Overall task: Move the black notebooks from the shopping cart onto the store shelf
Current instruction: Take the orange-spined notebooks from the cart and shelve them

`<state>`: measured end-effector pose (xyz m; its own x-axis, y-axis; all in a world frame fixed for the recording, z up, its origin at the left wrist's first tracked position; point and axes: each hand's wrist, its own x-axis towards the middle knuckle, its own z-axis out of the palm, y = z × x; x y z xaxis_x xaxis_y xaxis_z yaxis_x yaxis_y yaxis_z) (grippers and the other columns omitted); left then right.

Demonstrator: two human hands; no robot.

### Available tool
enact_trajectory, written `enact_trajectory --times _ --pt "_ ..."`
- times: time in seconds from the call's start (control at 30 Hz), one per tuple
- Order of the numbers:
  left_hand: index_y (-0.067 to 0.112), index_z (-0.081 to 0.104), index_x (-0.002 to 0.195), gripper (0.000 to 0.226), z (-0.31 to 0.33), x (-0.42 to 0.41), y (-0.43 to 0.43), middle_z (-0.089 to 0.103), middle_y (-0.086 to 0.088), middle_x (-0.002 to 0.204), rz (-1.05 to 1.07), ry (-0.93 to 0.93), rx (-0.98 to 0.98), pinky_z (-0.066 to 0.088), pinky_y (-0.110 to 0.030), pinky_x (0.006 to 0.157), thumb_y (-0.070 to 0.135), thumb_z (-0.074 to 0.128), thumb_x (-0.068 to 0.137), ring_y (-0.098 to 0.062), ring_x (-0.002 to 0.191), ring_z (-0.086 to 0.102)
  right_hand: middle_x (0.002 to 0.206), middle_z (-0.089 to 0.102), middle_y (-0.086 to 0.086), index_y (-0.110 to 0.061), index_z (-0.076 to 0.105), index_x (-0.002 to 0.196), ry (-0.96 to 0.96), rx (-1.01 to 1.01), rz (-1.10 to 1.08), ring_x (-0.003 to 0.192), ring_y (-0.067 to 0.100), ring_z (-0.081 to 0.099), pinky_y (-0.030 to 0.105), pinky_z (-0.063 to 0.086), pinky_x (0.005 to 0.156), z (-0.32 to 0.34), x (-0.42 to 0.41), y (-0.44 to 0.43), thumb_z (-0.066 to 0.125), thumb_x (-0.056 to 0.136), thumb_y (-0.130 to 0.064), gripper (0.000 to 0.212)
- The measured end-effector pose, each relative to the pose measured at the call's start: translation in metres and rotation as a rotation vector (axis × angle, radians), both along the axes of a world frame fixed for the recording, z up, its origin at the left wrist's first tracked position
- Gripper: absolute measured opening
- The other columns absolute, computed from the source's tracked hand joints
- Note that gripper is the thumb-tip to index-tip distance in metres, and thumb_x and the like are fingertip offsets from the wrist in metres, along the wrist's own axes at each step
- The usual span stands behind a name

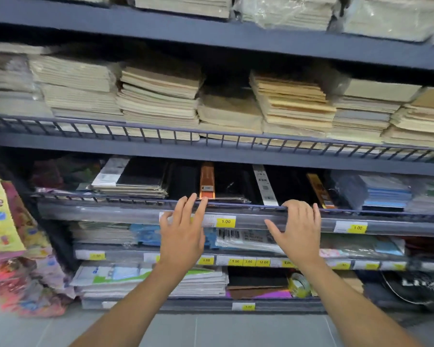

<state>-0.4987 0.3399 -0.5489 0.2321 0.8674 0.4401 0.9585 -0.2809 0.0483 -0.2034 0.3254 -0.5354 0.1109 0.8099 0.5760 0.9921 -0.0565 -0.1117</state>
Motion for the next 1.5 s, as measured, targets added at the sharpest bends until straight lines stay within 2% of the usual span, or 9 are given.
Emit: enact_trajectory --times 0.13,0.27,0.47,0.6,0.8,0.93,1.23,1.33,1.5 --pt "0.022 0.007 0.164 0.088 0.049 0.0 -0.013 0.01 -0.009 0.172 -0.016 0.039 -0.366 0.046 -0.052 0.106 0.032 0.057 0.093 -0.032 0.157 0.013 0.144 0.049 0.004 -0.02 0.049 0.138 0.008 -0.386 -0.074 0.137 0.027 0.044 0.052 0.026 0.121 0.046 -0.012 -0.007 0.072 0.084 -0.049 0.065" --pt "0.024 -0.011 0.163 0.087 0.111 0.01 -0.02 -0.016 -0.004 0.171 0.001 0.114 -0.693 0.024 -0.056 0.122 0.038 0.048 0.1 -0.032 0.159 -0.007 0.168 0.008 0.008 -0.022 0.014 0.159 0.185 -0.707 -0.17 0.153 0.031 0.013 0.049 0.02 0.123 0.106 -0.023 -0.024 0.066 0.089 -0.05 0.092" --pt "0.026 -0.008 0.163 0.081 0.205 0.028 -0.043 -0.017 -0.001 0.171 -0.077 0.207 -0.844 0.008 -0.056 0.126 0.039 0.044 0.102 -0.028 0.158 -0.011 0.167 0.01 0.005 -0.024 0.017 0.159 0.178 -0.97 -0.198 0.153 0.03 0.014 0.052 0.02 0.122 0.208 -0.02 -0.06 0.063 0.089 -0.055 0.089" --pt "0.027 -0.006 0.163 0.078 0.268 0.048 -0.063 -0.016 -0.002 0.171 -0.145 0.258 -0.833 0.003 -0.058 0.126 0.048 0.04 0.104 -0.028 0.158 -0.014 0.167 0.01 0.005 -0.025 0.017 0.158 0.134 -0.964 -0.169 0.152 0.03 0.015 0.054 0.02 0.121 0.275 -0.001 -0.093 0.06 0.089 -0.058 0.088" --pt "0.029 -0.008 0.163 0.081 0.341 0.095 -0.107 -0.021 -0.001 0.17 -0.381 0.373 -0.562 -0.004 -0.059 0.125 0.068 0.026 0.101 -0.028 0.156 -0.02 0.17 -0.006 0.002 -0.026 -0.001 0.161 -0.004 -0.809 -0.12 0.156 0.027 -0.001 0.056 0.006 0.124 0.352 0.052 -0.159 0.051 0.093 -0.061 0.092" --pt "0.034 -0.005 0.163 0.081 0.365 0.142 -0.13 -0.015 0.001 0.17 -0.477 0.29 -0.403 -0.006 -0.061 0.124 0.075 0.018 0.096 -0.029 0.156 -0.018 0.17 0.007 0.004 -0.025 0.013 0.162 -0.062 -0.622 -0.152 0.156 0.028 0.01 0.058 0.013 0.123 0.385 0.1 -0.208 0.056 0.088 -0.064 0.094" --pt "0.035 0.014 0.163 0.076 0.387 0.28 -0.179 0.005 0.0 0.172 -0.659 0.279 -0.321 0.003 -0.062 0.124 0.074 0.021 0.098 -0.028 0.158 -0.002 0.164 0.03 0.007 -0.024 0.031 0.157 0.013 -0.502 -0.375 0.15 0.029 0.031 0.061 0.025 0.118 0.408 0.21 -0.327 0.058 0.08 -0.068 0.093" --pt "0.033 0.017 0.163 0.078 0.383 0.326 -0.195 0.007 -0.002 0.171 -0.706 0.311 -0.346 0.004 -0.064 0.123 0.076 0.017 0.097 -0.03 0.158 0.0 0.165 0.029 0.002 -0.027 0.03 0.157 0.096 -0.528 -0.479 0.151 0.027 0.029 0.06 0.02 0.12 0.402 0.239 -0.357 0.047 0.081 -0.074 0.091" --pt "0.027 0.041 0.155 0.075 0.365 0.402 -0.213 0.031 -0.005 0.165 -0.843 0.365 -0.388 0.014 -0.064 0.12 0.073 0.033 0.096 -0.032 0.155 0.021 0.167 0.021 -0.004 -0.033 0.025 0.158 0.236 -0.553 -0.613 0.153 0.021 0.021 0.058 0.012 0.123 0.388 0.291 -0.393 0.037 0.083 -0.08 0.09"
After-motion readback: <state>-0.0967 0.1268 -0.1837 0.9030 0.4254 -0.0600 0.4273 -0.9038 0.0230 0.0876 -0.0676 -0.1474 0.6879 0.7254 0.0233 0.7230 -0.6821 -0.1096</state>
